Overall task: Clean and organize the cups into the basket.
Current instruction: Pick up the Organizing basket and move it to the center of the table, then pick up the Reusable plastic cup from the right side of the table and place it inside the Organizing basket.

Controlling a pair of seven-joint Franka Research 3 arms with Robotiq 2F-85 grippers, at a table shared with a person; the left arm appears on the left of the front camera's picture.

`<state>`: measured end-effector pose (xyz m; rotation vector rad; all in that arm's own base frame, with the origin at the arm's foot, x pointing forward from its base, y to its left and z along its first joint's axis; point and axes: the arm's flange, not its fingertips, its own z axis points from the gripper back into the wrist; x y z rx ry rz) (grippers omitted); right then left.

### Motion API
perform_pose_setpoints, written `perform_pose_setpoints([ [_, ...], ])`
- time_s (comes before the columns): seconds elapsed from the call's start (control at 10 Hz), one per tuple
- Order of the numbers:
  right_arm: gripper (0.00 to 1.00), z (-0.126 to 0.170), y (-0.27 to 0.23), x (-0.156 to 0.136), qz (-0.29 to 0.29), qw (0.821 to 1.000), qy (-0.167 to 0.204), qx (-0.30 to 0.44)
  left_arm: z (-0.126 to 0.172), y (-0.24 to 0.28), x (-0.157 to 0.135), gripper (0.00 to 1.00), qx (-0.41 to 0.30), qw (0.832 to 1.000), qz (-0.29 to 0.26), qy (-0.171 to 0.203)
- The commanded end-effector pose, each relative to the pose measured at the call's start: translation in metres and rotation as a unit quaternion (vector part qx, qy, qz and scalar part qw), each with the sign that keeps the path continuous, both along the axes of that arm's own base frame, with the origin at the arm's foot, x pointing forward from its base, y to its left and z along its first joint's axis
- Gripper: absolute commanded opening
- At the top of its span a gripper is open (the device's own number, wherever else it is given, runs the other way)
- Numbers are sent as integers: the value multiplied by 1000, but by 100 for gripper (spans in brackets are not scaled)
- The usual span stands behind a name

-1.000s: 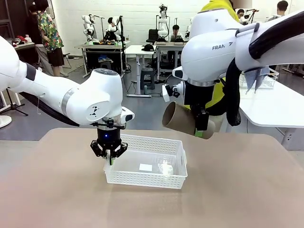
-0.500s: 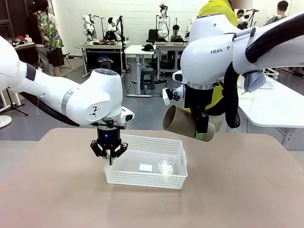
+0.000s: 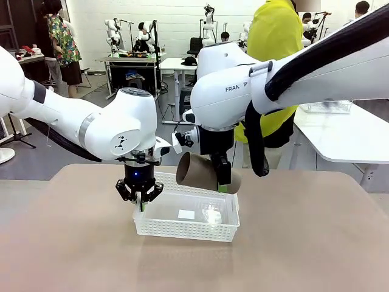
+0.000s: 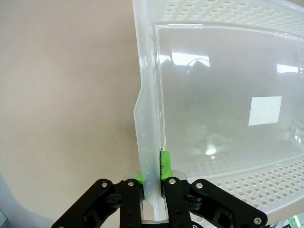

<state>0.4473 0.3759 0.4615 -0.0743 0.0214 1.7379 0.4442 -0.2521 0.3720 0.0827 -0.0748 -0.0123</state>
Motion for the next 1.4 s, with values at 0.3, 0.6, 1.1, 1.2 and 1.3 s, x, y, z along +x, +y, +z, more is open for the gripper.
perform_pose_setpoints([
  [0.3, 81, -23, -8, 25, -19, 998, 1, 58, 0, -1, -1, 0, 1, 1000, -2, -1],
  [0.6, 81, -49, -17, 29, -31, 995, 6, 99, 0, -1, -1, 0, 1, 1000, -2, -1],
  [1.1, 81, -72, -40, 23, -57, 989, 14, 134, 0, -1, -1, 0, 1, 1000, -2, -1],
  [1.2, 81, -77, -41, 22, -54, 989, 22, 135, 0, -1, -1, 0, 1, 1000, -2, -1],
  [1.3, 81, -81, -40, 22, -53, 989, 27, 134, 0, -1, -1, 0, 1, 1000, -2, -1],
])
